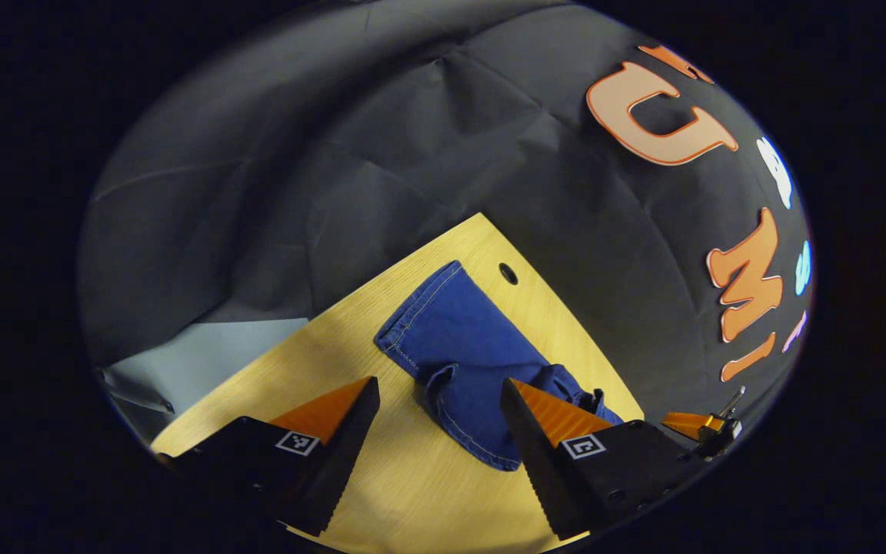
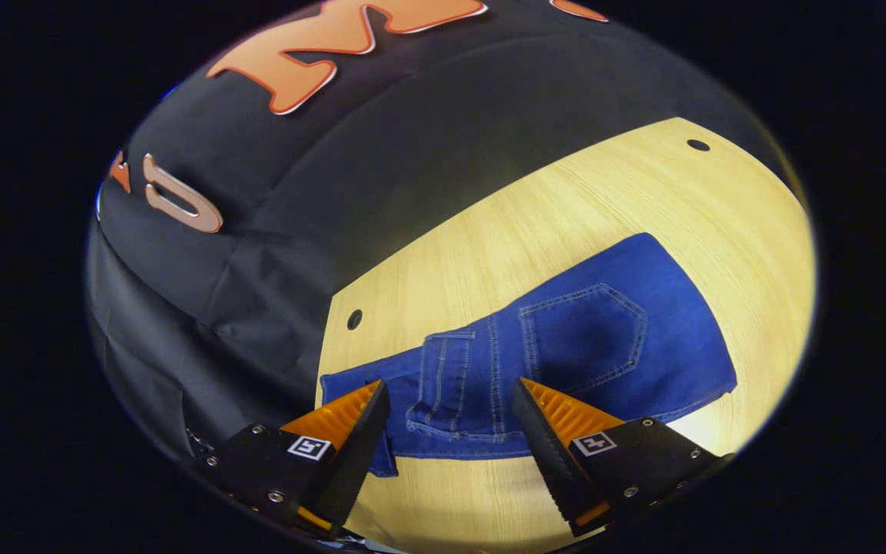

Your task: Grasp the waist and the cuffs of the jeans and fold them to make the two legs overlap; first hold the waist and fold one-third of the jeans toward the cuffs, then hold the cuffs and fold the remaining one-third in the same direction to finish folding.

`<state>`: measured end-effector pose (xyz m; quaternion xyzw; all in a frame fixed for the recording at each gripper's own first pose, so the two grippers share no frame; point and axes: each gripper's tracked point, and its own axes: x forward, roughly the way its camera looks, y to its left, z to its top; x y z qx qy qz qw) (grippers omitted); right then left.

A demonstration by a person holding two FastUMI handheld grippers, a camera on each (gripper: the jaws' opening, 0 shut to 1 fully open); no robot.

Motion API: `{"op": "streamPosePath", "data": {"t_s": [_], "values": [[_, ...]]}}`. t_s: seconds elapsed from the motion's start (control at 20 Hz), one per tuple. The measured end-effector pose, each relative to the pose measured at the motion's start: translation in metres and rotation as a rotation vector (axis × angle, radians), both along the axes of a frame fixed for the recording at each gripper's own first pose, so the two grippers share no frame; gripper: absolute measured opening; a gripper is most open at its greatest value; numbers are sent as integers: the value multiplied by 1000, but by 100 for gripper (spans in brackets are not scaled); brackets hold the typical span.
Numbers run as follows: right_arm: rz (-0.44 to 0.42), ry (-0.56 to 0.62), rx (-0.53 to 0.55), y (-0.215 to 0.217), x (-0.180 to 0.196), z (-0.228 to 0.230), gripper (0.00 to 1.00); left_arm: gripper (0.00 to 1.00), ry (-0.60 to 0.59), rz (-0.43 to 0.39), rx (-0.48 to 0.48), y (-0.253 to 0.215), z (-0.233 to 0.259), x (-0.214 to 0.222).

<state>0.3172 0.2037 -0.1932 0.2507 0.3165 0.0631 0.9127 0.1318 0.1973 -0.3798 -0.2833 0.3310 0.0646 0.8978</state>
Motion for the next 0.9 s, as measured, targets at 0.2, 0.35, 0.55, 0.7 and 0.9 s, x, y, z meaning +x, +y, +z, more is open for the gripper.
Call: {"op": "streamPosePath", "data": {"t_s": [0.2,0.35,0.55,0.7,0.9], "values": [[-39,13,6,-29,4,6,98,98,73,100,25,6,-37,18],[-61,10,30,-42,9,14,98,97,26,125,40,12,-32,38],[-82,24,66,-53,12,15,98,95,-49,150,-78,-4,-34,91],[-101,38,84,-60,12,12,98,95,-59,47,-77,-23,-39,111],[-131,66,103,-75,3,1,99,31,-15,72,48,-14,-63,127]]}}
